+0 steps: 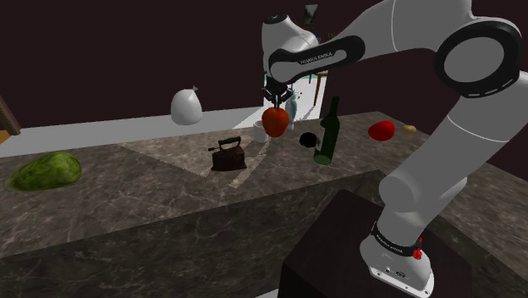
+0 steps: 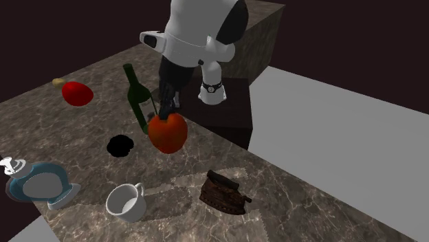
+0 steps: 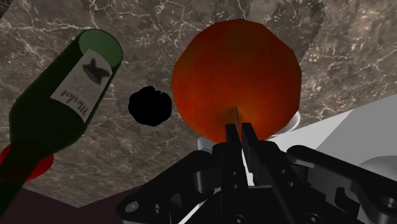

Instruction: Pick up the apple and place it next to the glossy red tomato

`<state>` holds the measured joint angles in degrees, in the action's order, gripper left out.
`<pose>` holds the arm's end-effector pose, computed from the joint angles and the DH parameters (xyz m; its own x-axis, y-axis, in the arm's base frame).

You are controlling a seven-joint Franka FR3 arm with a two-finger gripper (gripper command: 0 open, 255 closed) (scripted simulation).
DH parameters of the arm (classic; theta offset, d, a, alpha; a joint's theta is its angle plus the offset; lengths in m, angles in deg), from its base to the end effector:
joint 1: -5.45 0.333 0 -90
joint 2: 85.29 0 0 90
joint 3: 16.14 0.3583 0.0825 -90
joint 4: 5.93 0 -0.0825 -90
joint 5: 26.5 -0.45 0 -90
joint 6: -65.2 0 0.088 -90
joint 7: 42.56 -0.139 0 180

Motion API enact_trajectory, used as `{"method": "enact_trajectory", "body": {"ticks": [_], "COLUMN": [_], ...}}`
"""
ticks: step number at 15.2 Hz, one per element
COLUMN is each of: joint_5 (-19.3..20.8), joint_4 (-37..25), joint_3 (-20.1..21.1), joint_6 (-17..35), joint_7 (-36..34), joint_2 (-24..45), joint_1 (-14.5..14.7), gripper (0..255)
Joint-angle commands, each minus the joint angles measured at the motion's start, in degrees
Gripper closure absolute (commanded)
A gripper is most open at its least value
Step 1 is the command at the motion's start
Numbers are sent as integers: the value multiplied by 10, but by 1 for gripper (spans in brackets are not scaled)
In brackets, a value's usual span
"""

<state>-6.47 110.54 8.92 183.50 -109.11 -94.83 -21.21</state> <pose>0.5938 -0.0339 0.5260 0.4581 -0.7857 0.4158 -0.8692 -0.4938 0.0246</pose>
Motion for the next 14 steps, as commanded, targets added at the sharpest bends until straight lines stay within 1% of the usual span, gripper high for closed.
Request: {"method": "enact_trajectory", "body": {"ticks": [1,12,13,14], "joint_5": [-5,-16,-17,-21], "joint_4": [-12,-94,-98,-90], "joint_3": [-1,-2,-2,-12], "joint_6": [-14,-92,-96,-89], "joint_7": [8,37,38,53], "joint_2": [-5,-5,-5,-12], "joint_1": [0,1,1,-4], "gripper": [255,255,255,255]}}
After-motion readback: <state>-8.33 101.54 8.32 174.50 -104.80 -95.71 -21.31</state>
